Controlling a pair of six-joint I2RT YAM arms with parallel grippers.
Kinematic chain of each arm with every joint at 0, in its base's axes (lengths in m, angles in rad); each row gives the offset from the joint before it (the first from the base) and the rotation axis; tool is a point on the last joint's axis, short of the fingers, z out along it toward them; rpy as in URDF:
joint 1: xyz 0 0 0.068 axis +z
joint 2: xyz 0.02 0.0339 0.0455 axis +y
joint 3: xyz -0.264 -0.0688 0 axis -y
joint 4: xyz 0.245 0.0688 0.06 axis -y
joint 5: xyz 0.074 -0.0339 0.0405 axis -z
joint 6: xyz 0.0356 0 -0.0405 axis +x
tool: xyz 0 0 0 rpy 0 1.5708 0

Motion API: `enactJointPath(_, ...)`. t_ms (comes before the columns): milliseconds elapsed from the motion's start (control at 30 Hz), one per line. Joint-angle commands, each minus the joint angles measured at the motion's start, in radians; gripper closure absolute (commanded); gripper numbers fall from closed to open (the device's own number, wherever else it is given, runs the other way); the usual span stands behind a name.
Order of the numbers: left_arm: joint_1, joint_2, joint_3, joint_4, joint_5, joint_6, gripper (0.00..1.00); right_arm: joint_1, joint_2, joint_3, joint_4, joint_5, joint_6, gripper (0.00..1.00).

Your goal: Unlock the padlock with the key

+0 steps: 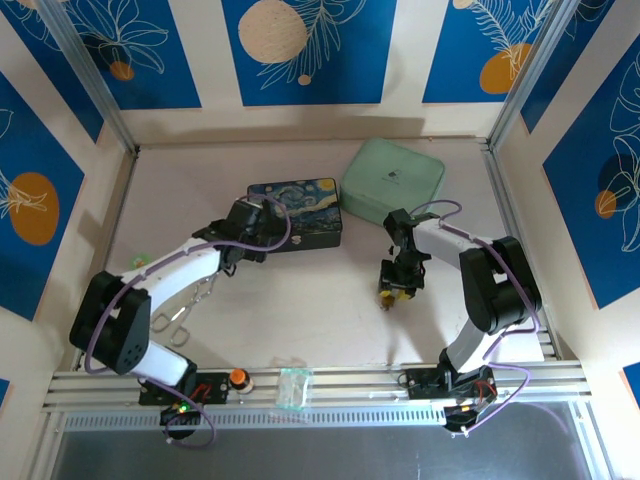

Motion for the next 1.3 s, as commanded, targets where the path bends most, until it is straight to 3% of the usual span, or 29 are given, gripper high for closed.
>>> enactJointPath(0,0.024,-0.094,-0.018,0.002,0.08,-0.024,0.01,0.013,-0.005,0.011,-0.043,0.069,0.007,0.62)
enactJointPath(167,0.048,-0.195,-0.041,-0.013,0.137,-0.051,0.01,0.049,-0.036,0.038,-0.052,0.111,0.004,0.6)
enactJointPath(367,0.072,-0.286,-0.042,-0.02,0.175,-0.084,0.01,0.101,-0.1,0.142,-0.072,0.143,-0.002,0.5)
enactJointPath(467,0.126,-0.344,-0.051,-0.004,0.19,-0.111,0.01,0.122,-0.174,0.158,-0.025,0.205,-0.021,0.41)
enactJointPath(500,0.15,-0.356,-0.053,0.0,0.196,-0.117,0.0,0.121,-0.202,0.158,-0.003,0.237,-0.03,0.25)
enactJointPath(533,0.173,-0.361,-0.058,0.007,0.215,-0.107,0.01,0.115,-0.223,0.156,0.022,0.261,-0.042,0.2)
enactJointPath(633,0.244,-0.359,-0.073,0.014,0.203,-0.08,0.01,0.082,-0.283,0.137,0.128,0.348,-0.088,0.15)
enactJointPath(733,0.287,-0.364,-0.113,0.061,0.096,-0.052,0.01,0.014,-0.334,0.08,0.276,0.317,-0.172,0.17)
enactJointPath(833,0.292,-0.405,-0.257,0.291,-0.002,0.045,0.01,-0.064,-0.408,-0.035,0.484,0.344,-0.25,0.19)
enactJointPath(933,0.312,-0.469,-0.425,0.546,-0.056,0.105,0.01,-0.111,-0.508,-0.209,0.737,0.397,-0.304,0.13)
enactJointPath(1067,0.371,-0.418,-0.45,0.552,-0.005,0.144,0.01,-0.17,-0.538,-0.406,1.078,0.415,-0.356,0.09)
enactJointPath(1267,0.418,-0.216,-0.534,0.833,0.098,0.116,0.0,-0.258,-0.4,-0.518,1.455,0.32,-0.403,0.1)
